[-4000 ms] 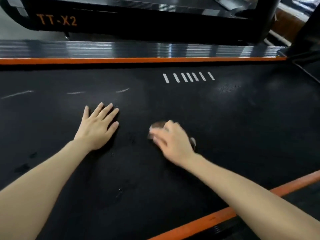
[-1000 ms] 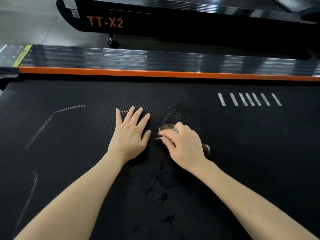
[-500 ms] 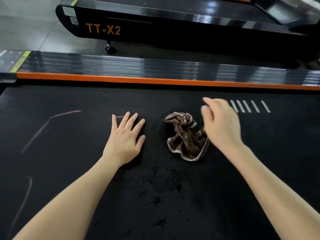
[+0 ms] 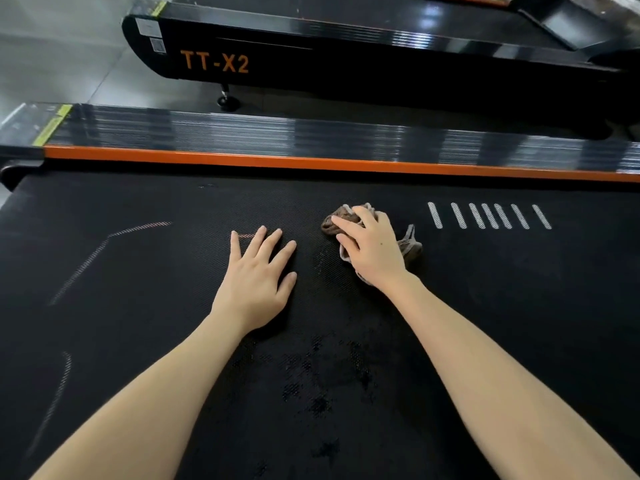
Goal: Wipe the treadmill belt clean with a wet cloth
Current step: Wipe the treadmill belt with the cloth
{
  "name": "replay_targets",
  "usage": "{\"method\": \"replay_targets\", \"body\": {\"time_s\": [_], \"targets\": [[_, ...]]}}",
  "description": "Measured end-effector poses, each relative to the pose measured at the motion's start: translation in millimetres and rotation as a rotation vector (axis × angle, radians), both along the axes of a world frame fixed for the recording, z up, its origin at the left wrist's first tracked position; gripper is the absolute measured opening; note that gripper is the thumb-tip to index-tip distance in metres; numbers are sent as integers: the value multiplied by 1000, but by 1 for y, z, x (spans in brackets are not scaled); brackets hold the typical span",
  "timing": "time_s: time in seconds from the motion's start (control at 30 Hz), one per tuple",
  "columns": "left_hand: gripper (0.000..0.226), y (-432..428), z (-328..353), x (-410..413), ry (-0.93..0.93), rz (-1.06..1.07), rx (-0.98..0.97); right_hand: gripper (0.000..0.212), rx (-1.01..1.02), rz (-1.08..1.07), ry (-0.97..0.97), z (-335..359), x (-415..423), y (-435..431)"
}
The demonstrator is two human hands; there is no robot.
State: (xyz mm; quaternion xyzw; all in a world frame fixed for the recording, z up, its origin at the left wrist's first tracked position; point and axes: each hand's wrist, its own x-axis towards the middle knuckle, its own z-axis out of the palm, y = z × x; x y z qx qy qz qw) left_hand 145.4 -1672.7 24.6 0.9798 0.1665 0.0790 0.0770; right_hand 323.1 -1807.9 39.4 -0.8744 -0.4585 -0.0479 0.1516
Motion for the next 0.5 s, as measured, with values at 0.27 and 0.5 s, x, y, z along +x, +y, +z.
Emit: {"method": "replay_targets", "body": {"time_s": [0.27, 0.5], "targets": [[66, 0, 0, -2, 7, 4, 11, 37, 45, 322, -108, 5, -88, -95], [68, 0, 0, -1, 17, 1, 8, 32, 39, 6, -165, 3, -24, 6]]}}
